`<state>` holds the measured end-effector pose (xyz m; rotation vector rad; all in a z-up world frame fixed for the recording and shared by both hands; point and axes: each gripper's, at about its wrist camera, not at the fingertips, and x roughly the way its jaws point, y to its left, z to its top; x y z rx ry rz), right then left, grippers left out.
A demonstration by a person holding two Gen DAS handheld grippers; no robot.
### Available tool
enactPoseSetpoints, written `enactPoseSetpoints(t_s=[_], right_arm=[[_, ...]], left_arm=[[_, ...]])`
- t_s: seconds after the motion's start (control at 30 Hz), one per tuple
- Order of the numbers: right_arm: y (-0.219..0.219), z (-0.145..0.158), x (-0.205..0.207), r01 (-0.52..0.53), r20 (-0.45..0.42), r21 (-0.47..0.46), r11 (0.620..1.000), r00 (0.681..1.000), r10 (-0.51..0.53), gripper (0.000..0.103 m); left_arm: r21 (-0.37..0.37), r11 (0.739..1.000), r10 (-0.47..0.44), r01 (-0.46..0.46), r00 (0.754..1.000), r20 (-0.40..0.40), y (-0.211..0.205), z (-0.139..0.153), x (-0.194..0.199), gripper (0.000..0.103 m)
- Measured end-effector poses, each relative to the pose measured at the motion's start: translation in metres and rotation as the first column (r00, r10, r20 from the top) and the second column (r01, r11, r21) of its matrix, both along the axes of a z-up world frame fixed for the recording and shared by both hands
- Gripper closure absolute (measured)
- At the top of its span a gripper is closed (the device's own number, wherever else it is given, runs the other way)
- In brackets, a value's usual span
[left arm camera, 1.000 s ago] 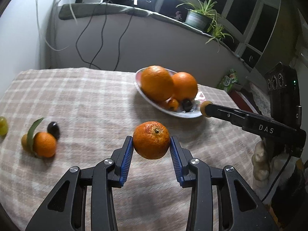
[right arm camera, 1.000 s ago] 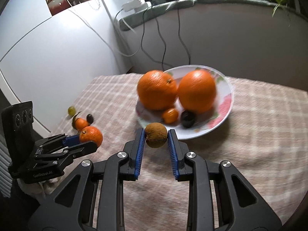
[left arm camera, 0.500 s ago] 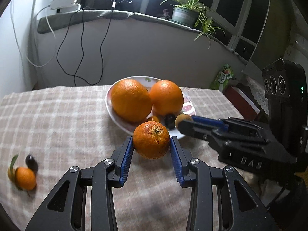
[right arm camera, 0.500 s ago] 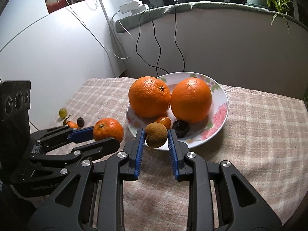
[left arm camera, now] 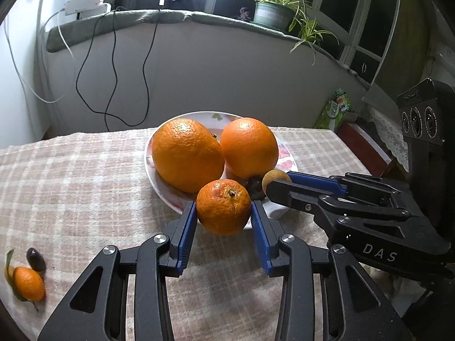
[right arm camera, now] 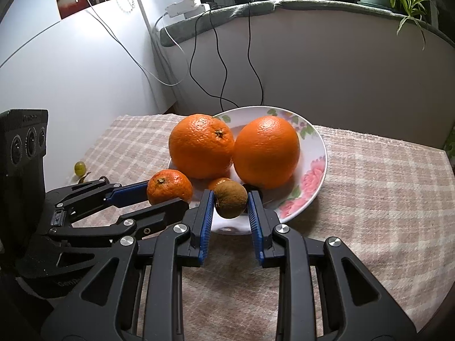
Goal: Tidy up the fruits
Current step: 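Carry the mandarin and brown fruit onto the plate and open both tools, then pull both open tools back from the plate toward the loose fruit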
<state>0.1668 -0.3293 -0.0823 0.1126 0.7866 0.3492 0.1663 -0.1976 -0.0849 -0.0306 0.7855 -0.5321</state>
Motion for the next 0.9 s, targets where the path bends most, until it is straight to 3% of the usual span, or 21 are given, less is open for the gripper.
enactPoseSetpoints(t_s=[0.4,0.47,0.6,0.63,0.77,0.8,0.9], right_arm=[[-0.005,-0.001,0.004,0.027,-0.004,-0.018,0.999,1.0,-0.027,0.076],[-0.006,-0.001,0.003,0.044,-0.002,-0.031,0.999,0.999,-0.045,0.07],[-0.016,0.0,0.002,0.078,0.003,-0.021,0.997,0.997,-0.078,0.049],[-0.018,0.0,0.002,0.084,0.003,-0.013,0.996,0.996,-0.084,0.045],[-0.028,0.004,-0.001,0.102,0.01,0.019,0.995,0.995,-0.102,0.041],[-0.028,0.005,-0.002,0.102,0.013,0.024,0.994,0.995,-0.103,0.035],[-0.029,0.009,-0.006,0.104,0.027,0.027,0.994,0.994,-0.105,0.031]], left_arm=[[0.035,0.999,-0.015,0.014,1.0,0.022,-0.01,0.001,0.004,0.065],[0.04,0.999,-0.012,0.012,1.0,0.019,-0.011,0.0,0.005,0.065],[0.04,0.999,-0.006,0.006,1.0,0.013,-0.008,-0.001,0.007,0.065],[0.04,0.999,-0.004,0.004,1.0,0.013,-0.007,-0.001,0.007,0.061],[0.033,0.999,-0.008,0.008,1.0,0.019,-0.007,0.001,0.007,0.05],[0.037,0.999,-0.012,0.011,1.0,0.022,-0.008,0.001,0.006,0.045],[0.044,0.999,-0.021,0.019,0.999,0.027,-0.013,0.002,0.003,0.044]])
